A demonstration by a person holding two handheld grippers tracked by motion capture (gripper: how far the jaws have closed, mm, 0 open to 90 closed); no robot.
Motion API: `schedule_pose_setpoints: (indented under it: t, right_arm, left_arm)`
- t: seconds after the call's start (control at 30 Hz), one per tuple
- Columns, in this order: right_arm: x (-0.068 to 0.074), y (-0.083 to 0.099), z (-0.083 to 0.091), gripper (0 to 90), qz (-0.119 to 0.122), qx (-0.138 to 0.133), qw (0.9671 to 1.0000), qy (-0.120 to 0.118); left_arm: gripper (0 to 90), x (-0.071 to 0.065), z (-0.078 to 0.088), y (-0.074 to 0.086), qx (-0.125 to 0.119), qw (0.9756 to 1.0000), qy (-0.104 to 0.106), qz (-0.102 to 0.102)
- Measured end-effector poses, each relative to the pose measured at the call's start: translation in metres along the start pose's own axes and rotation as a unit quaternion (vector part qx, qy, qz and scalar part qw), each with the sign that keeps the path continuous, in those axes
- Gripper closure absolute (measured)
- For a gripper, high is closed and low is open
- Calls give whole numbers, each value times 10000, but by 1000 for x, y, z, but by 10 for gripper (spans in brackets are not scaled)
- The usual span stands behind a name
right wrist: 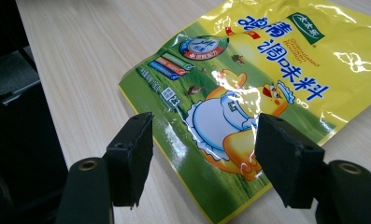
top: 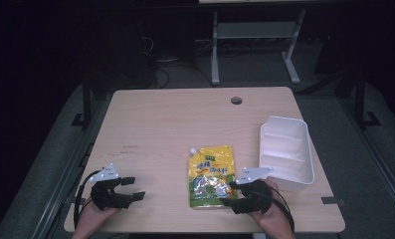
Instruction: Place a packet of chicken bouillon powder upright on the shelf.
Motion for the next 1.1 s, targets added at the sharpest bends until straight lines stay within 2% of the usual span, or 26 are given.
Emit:
schedule_pose_setpoints:
  t: [0.43,0.53,0.63,0.87,0.9,0.93,1.1]
  right_arm:
    - [-2,-5,-3,379,-26,-39,9999,101]
    - [-4,-8,-6,398,-42,-30,9999,110]
    - [-5,-9,-8,415,-68,3,9999,103]
    - [-5,-12,-17,435,91,183,9997,142]
    - [-5,-12,-18,435,119,218,9996,145]
    - [-4,-12,-19,437,146,243,9995,150]
    - [-4,-11,-21,435,256,305,9990,191]
  left_arm:
    - [239,-10,-14,-6,153,9997,130,-142]
    - [239,-15,-18,-12,63,9996,285,-44]
    - [243,-19,-21,-17,59,9996,278,-76]
    - [249,-32,-49,-44,198,9992,321,-121]
    - [251,-32,-49,-44,198,9992,321,-121]
    - [255,-35,-59,-52,245,9991,329,-132]
    - [260,-41,-85,-73,414,9987,265,-118]
Point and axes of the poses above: each handheld gripper's, and its own axes: z roughly backward along the jaws, y roughly out of its underside, x roughly to its left, the point moved 5 cm from there along -z, roughly forward along the jaws, and after that the axes turned 4 degrees about -x, right-handed, at the moved point
